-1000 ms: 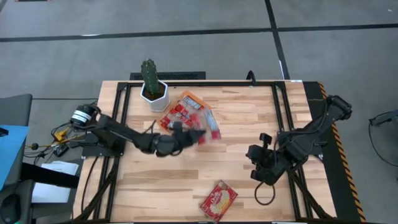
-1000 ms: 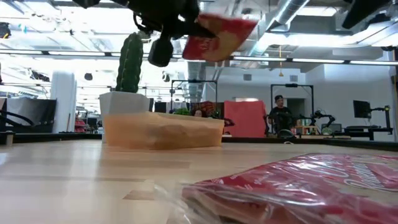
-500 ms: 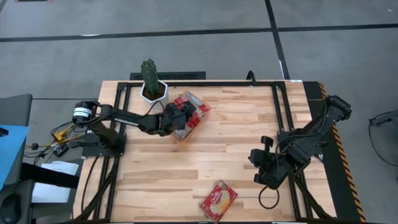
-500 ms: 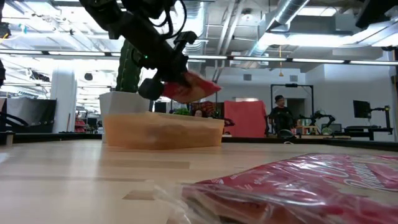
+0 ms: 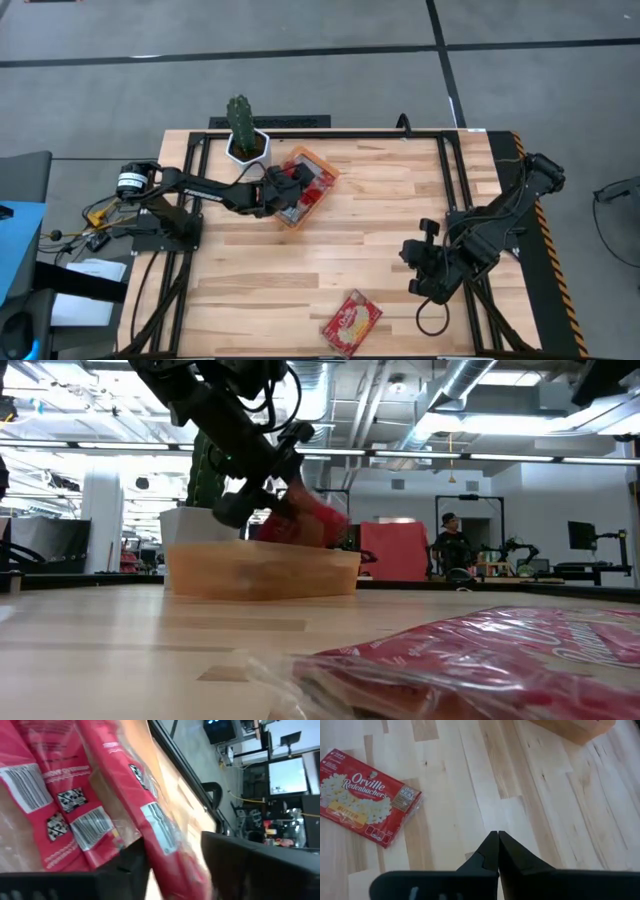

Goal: Sort popcorn bags into baskets
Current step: Put the popcorn bag into the orange bin

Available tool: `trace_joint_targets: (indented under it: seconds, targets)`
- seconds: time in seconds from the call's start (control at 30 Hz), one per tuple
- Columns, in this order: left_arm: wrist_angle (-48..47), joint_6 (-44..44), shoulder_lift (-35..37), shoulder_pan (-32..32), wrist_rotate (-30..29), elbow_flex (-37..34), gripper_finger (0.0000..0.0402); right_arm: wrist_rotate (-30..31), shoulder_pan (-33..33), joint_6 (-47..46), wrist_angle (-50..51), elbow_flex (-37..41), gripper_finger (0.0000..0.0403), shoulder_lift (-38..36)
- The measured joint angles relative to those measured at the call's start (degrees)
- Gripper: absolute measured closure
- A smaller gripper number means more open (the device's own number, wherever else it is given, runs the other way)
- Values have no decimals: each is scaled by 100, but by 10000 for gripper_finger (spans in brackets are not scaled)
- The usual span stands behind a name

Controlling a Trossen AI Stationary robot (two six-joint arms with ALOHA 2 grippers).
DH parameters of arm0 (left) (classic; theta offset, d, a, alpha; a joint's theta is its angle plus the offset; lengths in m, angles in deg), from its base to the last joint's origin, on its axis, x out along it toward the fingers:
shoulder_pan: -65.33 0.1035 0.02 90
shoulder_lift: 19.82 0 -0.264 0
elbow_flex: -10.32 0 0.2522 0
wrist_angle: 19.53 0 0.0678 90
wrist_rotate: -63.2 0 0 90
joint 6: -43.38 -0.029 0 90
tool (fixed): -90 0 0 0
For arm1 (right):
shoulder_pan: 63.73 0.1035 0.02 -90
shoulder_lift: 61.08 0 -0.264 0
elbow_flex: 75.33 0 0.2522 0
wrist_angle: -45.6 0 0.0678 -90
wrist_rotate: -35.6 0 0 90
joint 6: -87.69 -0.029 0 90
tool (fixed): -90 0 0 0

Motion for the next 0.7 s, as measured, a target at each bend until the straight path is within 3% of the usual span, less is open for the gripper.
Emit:
trace_joint_targets:
  seconds: [0.13, 0.37, 0.53, 0.7]
  targets:
    - [-5, -196, 0, 38, 105, 0, 190, 0, 0, -1, 20, -2, 380, 0]
    - [367, -813, 5, 345, 1362, 0, 119, -10, 0, -3, 21, -2, 366, -2]
    - [231, -1316, 167, 578, 2198, 0, 104, -24, 17, -44, 17, -2, 370, -2]
    - [60, -1502, 466, 649, 2583, 0, 106, 24, 114, -84, -73, 39, 381, -8]
